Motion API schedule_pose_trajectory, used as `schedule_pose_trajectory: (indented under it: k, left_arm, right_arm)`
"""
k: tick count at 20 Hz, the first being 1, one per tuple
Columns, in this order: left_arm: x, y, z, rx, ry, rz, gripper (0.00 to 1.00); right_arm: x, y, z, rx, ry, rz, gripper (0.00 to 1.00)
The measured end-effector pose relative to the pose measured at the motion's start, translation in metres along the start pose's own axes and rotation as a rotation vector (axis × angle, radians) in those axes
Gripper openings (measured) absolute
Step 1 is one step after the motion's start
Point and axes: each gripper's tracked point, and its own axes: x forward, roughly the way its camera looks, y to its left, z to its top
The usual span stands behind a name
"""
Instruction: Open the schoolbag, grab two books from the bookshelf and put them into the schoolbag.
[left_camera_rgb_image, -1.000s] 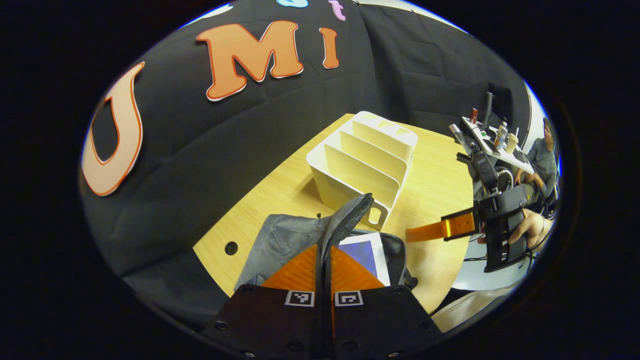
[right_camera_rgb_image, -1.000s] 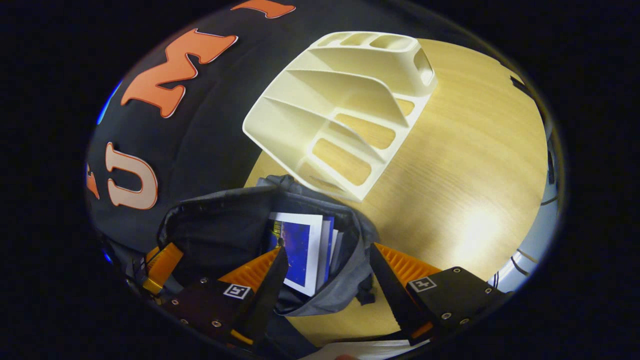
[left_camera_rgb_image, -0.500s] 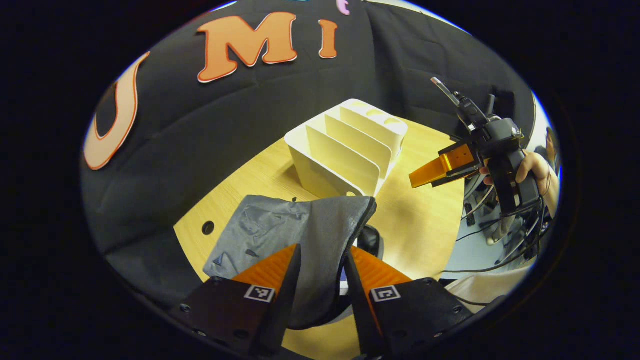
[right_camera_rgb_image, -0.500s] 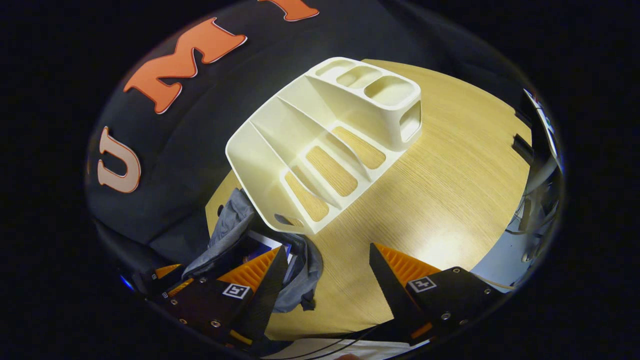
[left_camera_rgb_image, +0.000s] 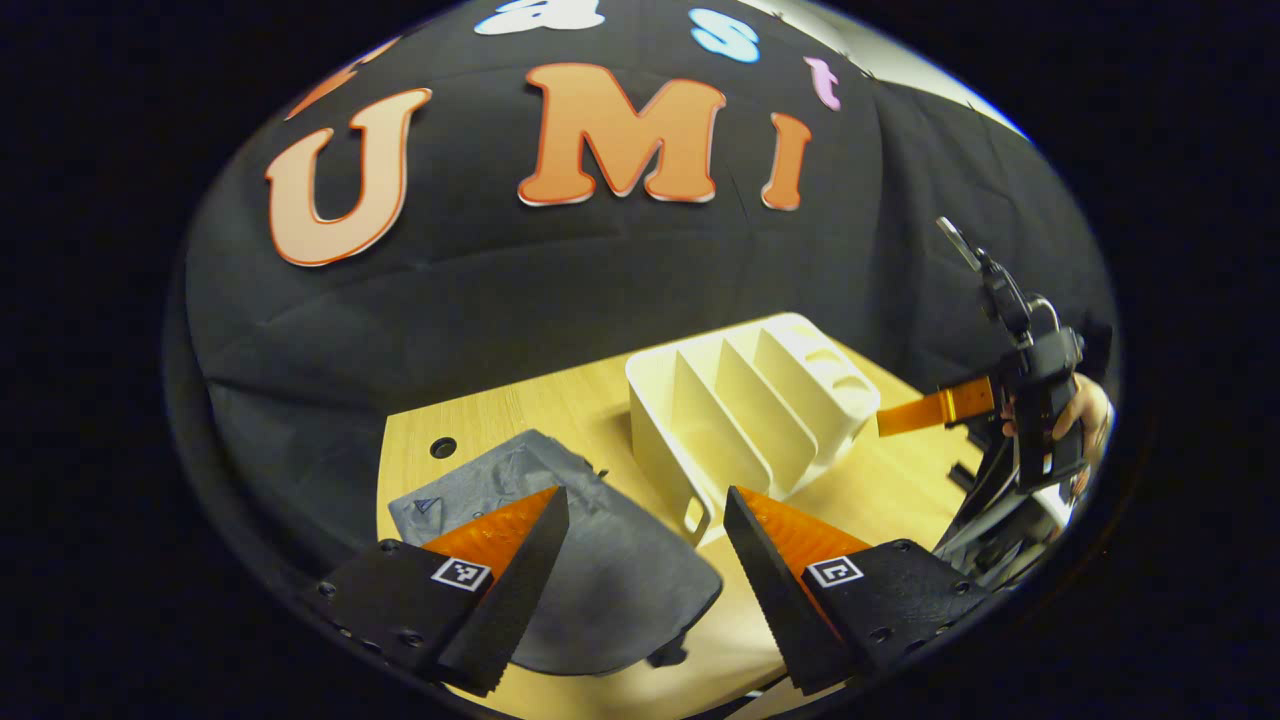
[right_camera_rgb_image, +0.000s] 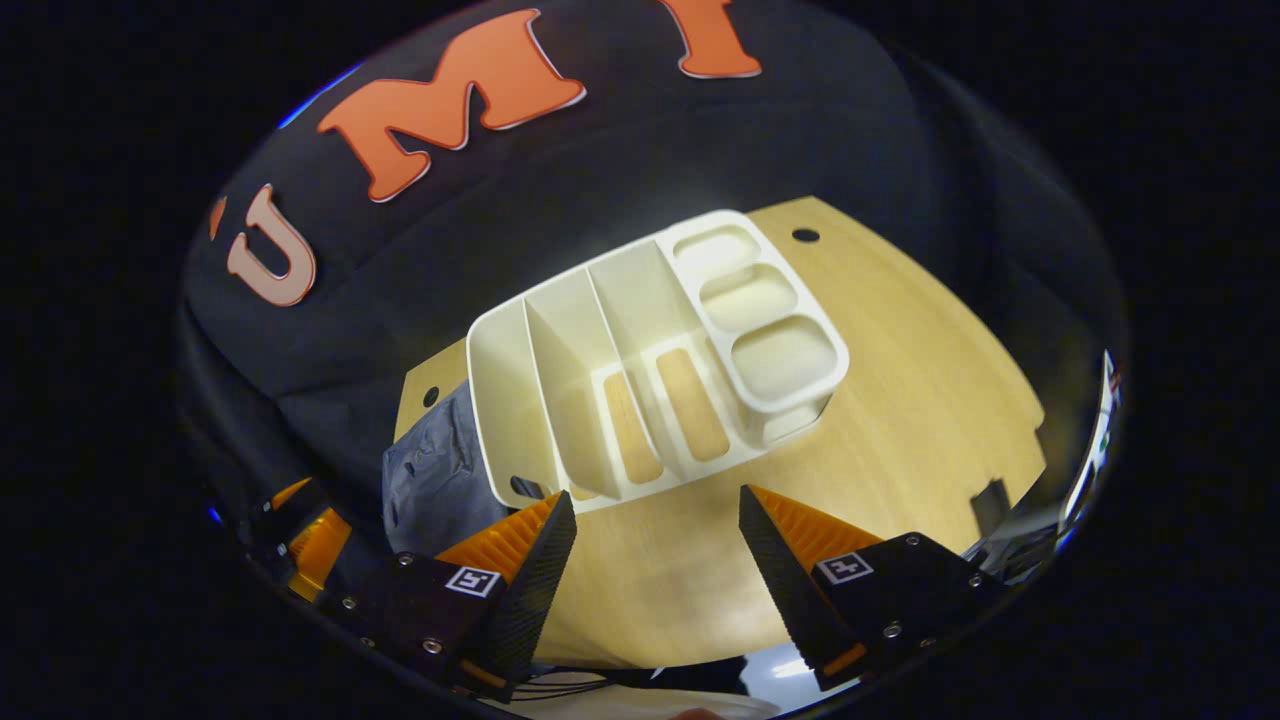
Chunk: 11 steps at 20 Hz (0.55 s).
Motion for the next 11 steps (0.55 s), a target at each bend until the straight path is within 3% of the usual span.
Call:
schedule_pose_trajectory:
  k: [3, 6, 11]
  left_arm:
    - [-0.009, -0.007, 0.042, -0.051, -0.126, 0.061, 0.99]
    - [-0.025, -0.007, 0.079, -0.046, -0.258, 0.13, 0.99]
    - [-0.041, 0.004, 0.112, -0.053, -0.392, 0.184, 0.98]
  right_arm:
    - [-0.021, -0.009, 0.052, -0.11, -0.173, -0.015, 0.98]
    - [-0.042, 0.0, 0.086, -0.138, -0.323, 0.021, 0.98]
    - [-0.077, 0.021, 0.112, -0.204, -0.55, 0.051, 0.98]
